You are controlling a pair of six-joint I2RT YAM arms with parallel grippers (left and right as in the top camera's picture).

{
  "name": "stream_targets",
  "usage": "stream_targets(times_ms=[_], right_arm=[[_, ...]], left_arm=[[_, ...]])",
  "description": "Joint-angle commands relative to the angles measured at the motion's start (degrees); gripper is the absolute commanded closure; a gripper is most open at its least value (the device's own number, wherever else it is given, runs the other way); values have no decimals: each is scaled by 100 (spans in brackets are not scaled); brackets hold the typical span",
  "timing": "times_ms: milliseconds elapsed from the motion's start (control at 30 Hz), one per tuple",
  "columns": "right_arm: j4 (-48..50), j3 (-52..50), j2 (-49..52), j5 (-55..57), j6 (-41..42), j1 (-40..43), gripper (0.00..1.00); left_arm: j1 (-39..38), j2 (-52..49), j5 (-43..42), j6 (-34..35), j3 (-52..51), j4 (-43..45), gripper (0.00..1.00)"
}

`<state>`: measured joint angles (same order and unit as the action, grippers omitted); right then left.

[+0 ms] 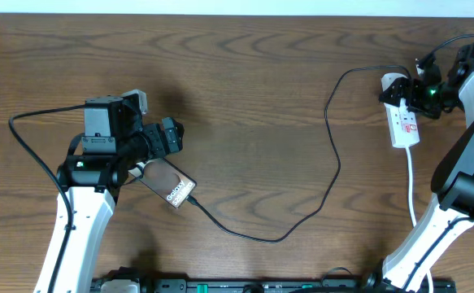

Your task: Plug charger to phone and switch on socket

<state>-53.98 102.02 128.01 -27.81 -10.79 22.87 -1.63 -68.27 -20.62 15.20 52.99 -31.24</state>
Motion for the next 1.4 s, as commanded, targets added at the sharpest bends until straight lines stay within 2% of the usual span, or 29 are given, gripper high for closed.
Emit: stream_targets(times_ms=[0, 167, 267, 333, 433, 533, 700, 967, 1367], right_arm=[[-9, -39, 254, -586, 127, -345, 5], [-278, 188, 240, -293, 321, -264, 4], [-944, 802, 114, 444, 350, -173, 5], [-1327, 1222, -15, 782, 378, -116, 1], [-1862, 1851, -304, 1202, 634, -83, 1], [-2247, 2323, -756, 1762, 1296, -85, 1], [-2789, 2507, -1915, 2441, 3147, -155, 1], [-2791, 2507, -2765, 2446, 3198, -155, 1], [-2793, 2505, -2863, 2446, 3198, -155, 1]], left_arm=[[-13, -22, 81, 46, 70, -15, 2], [-11, -22, 81, 48, 70, -13, 2], [-11, -22, 81, 48, 70, -15, 2], [-11, -22, 81, 48, 70, -17, 2], [-11, -22, 79, 50, 70, -15, 3], [-11, -22, 79, 48, 70, -17, 2], [-11, -22, 79, 48, 70, -17, 2], [-11, -22, 79, 48, 70, -17, 2], [-13, -20, 79, 48, 70, -17, 2]])
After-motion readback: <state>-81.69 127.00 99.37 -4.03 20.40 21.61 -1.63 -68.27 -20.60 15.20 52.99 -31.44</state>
